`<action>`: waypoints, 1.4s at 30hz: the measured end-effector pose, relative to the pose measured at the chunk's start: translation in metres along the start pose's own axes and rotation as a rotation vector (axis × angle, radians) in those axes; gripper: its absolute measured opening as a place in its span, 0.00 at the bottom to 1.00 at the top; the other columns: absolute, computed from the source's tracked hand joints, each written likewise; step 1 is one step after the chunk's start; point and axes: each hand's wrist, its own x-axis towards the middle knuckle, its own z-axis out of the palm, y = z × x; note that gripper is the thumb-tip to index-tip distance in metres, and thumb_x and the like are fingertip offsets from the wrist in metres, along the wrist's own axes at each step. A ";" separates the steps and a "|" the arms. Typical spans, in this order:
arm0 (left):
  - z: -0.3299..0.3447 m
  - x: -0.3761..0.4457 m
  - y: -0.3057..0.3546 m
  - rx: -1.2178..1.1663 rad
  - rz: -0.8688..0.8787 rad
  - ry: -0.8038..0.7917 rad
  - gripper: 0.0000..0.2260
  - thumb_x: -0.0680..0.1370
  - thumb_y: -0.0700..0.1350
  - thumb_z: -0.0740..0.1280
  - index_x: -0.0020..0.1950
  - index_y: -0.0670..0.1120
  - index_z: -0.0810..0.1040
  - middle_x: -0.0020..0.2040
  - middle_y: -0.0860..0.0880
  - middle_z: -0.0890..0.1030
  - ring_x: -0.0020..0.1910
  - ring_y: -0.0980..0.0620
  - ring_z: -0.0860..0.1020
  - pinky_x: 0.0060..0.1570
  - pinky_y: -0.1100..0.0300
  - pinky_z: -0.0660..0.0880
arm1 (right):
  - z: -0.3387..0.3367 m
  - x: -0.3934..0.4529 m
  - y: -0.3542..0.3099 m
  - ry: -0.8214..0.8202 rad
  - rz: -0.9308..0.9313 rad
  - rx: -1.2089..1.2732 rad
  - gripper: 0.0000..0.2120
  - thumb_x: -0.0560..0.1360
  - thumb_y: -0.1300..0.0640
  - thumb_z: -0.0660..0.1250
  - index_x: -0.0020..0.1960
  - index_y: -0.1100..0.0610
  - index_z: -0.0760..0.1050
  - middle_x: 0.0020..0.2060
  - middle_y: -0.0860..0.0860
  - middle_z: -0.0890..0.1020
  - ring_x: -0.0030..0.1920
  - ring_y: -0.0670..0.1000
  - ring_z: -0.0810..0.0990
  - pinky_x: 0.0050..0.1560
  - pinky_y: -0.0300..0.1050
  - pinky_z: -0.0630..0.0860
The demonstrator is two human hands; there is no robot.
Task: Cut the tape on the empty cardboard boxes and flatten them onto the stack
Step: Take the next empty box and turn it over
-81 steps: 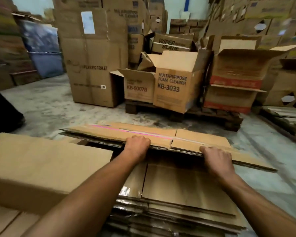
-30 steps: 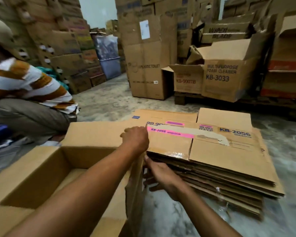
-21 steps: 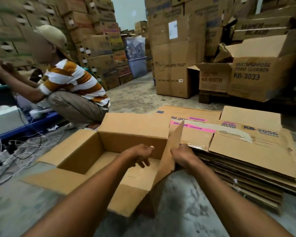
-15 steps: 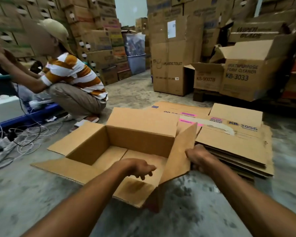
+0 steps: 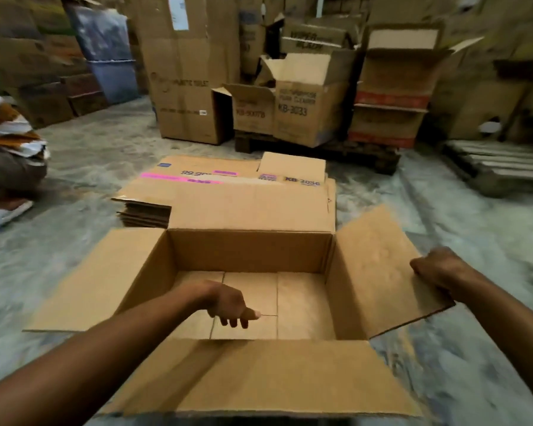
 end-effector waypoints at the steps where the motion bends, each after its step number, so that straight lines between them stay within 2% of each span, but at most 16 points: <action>1: -0.001 0.005 0.002 0.049 0.032 0.038 0.26 0.80 0.61 0.52 0.67 0.45 0.74 0.66 0.45 0.76 0.63 0.46 0.74 0.67 0.49 0.67 | -0.001 -0.004 0.003 0.054 0.004 -0.050 0.12 0.76 0.60 0.63 0.51 0.69 0.70 0.47 0.63 0.74 0.45 0.61 0.74 0.39 0.48 0.72; 3: -0.005 0.014 0.000 0.136 0.080 0.203 0.25 0.80 0.60 0.54 0.64 0.44 0.76 0.62 0.46 0.78 0.60 0.47 0.76 0.63 0.52 0.71 | 0.004 -0.010 0.005 0.192 -0.049 -0.254 0.11 0.75 0.60 0.64 0.54 0.65 0.70 0.54 0.64 0.74 0.53 0.63 0.73 0.52 0.53 0.72; 5: -0.014 0.025 -0.014 0.147 0.096 0.433 0.21 0.80 0.57 0.57 0.61 0.44 0.78 0.57 0.46 0.80 0.54 0.48 0.78 0.56 0.54 0.75 | 0.019 -0.009 -0.001 0.369 -0.179 -0.511 0.18 0.74 0.60 0.63 0.63 0.61 0.67 0.62 0.63 0.70 0.62 0.62 0.68 0.62 0.55 0.67; 7: -0.026 0.031 -0.038 0.140 0.079 0.673 0.18 0.78 0.56 0.61 0.60 0.45 0.76 0.53 0.47 0.79 0.51 0.50 0.78 0.49 0.56 0.76 | 0.038 -0.007 -0.017 0.419 -0.369 -0.665 0.22 0.74 0.61 0.62 0.67 0.58 0.64 0.67 0.62 0.65 0.68 0.62 0.62 0.69 0.55 0.60; 9: -0.041 0.036 -0.067 0.201 0.030 0.811 0.19 0.78 0.56 0.62 0.62 0.45 0.72 0.58 0.46 0.77 0.56 0.48 0.76 0.52 0.55 0.74 | 0.054 -0.001 -0.036 0.402 -0.429 -0.795 0.23 0.76 0.61 0.60 0.70 0.58 0.63 0.74 0.64 0.55 0.75 0.63 0.51 0.74 0.57 0.46; 11: -0.055 0.043 -0.100 0.256 -0.053 0.838 0.24 0.76 0.58 0.63 0.66 0.45 0.68 0.66 0.44 0.73 0.64 0.44 0.71 0.60 0.52 0.70 | 0.065 0.010 -0.051 0.434 -0.459 -0.961 0.25 0.77 0.58 0.57 0.74 0.58 0.59 0.76 0.64 0.45 0.76 0.63 0.40 0.69 0.59 0.29; 12: -0.063 0.048 -0.116 0.284 -0.098 0.841 0.28 0.75 0.59 0.64 0.68 0.45 0.65 0.67 0.42 0.71 0.66 0.44 0.68 0.63 0.52 0.68 | 0.070 0.019 -0.056 0.418 -0.476 -1.021 0.27 0.78 0.56 0.57 0.75 0.58 0.56 0.76 0.63 0.42 0.76 0.62 0.37 0.67 0.59 0.25; 16: -0.083 0.068 -0.169 0.257 -0.274 0.954 0.38 0.72 0.60 0.67 0.73 0.41 0.57 0.71 0.39 0.66 0.70 0.41 0.63 0.67 0.51 0.63 | 0.094 0.060 -0.072 0.151 -0.454 -1.006 0.35 0.77 0.46 0.61 0.77 0.57 0.49 0.77 0.58 0.46 0.77 0.57 0.41 0.73 0.57 0.35; 20: -0.093 0.088 -0.200 0.270 -0.308 0.902 0.36 0.74 0.58 0.67 0.74 0.42 0.57 0.73 0.41 0.63 0.73 0.42 0.60 0.70 0.50 0.58 | 0.114 0.107 -0.073 0.072 -0.428 -1.067 0.40 0.74 0.45 0.65 0.77 0.57 0.48 0.77 0.55 0.50 0.77 0.55 0.45 0.73 0.59 0.37; 23: -0.100 0.102 -0.209 0.199 -0.263 0.966 0.24 0.73 0.51 0.68 0.65 0.45 0.65 0.66 0.42 0.70 0.67 0.44 0.67 0.67 0.51 0.62 | 0.122 0.122 -0.077 0.162 -0.448 -1.145 0.34 0.74 0.46 0.63 0.74 0.56 0.55 0.73 0.55 0.61 0.75 0.55 0.55 0.74 0.57 0.45; 27: -0.114 0.093 -0.200 0.171 -0.160 1.045 0.12 0.72 0.45 0.66 0.52 0.44 0.69 0.55 0.41 0.78 0.56 0.41 0.74 0.52 0.52 0.67 | 0.106 0.113 -0.080 0.186 -0.462 -1.154 0.19 0.76 0.47 0.60 0.64 0.52 0.69 0.63 0.54 0.72 0.66 0.54 0.67 0.68 0.47 0.59; 30: -0.130 0.070 -0.196 0.235 -0.067 1.187 0.11 0.73 0.46 0.66 0.51 0.42 0.72 0.50 0.39 0.81 0.52 0.39 0.77 0.45 0.52 0.63 | 0.078 0.090 -0.073 0.275 -0.409 -0.971 0.15 0.70 0.44 0.66 0.52 0.52 0.73 0.53 0.53 0.79 0.56 0.54 0.75 0.59 0.48 0.64; 33: -0.152 0.035 -0.190 0.150 0.073 1.355 0.10 0.72 0.44 0.67 0.48 0.41 0.70 0.48 0.35 0.80 0.49 0.36 0.76 0.44 0.51 0.60 | 0.037 0.057 -0.078 0.440 -0.371 -0.805 0.15 0.67 0.43 0.71 0.42 0.52 0.72 0.41 0.52 0.80 0.44 0.53 0.75 0.53 0.50 0.64; 37: -0.174 -0.015 -0.178 0.007 0.190 1.618 0.06 0.72 0.38 0.67 0.46 0.39 0.73 0.38 0.36 0.77 0.41 0.36 0.75 0.41 0.52 0.59 | -0.010 0.005 -0.090 0.561 -0.377 -0.504 0.13 0.68 0.50 0.74 0.39 0.54 0.71 0.39 0.59 0.80 0.41 0.58 0.76 0.41 0.49 0.67; 40: -0.163 -0.016 -0.187 -0.206 0.407 1.469 0.06 0.69 0.39 0.63 0.34 0.37 0.72 0.31 0.38 0.73 0.34 0.43 0.73 0.35 0.48 0.67 | -0.012 -0.018 -0.077 0.473 -0.430 -0.328 0.04 0.72 0.61 0.70 0.45 0.59 0.76 0.42 0.63 0.81 0.41 0.61 0.78 0.39 0.50 0.72; 42: -0.148 -0.009 -0.198 -0.303 0.540 1.224 0.08 0.69 0.36 0.63 0.39 0.33 0.79 0.39 0.40 0.80 0.42 0.45 0.78 0.42 0.52 0.73 | -0.005 -0.025 -0.060 0.396 -0.413 -0.183 0.06 0.73 0.67 0.67 0.50 0.63 0.79 0.45 0.65 0.81 0.45 0.63 0.78 0.43 0.50 0.71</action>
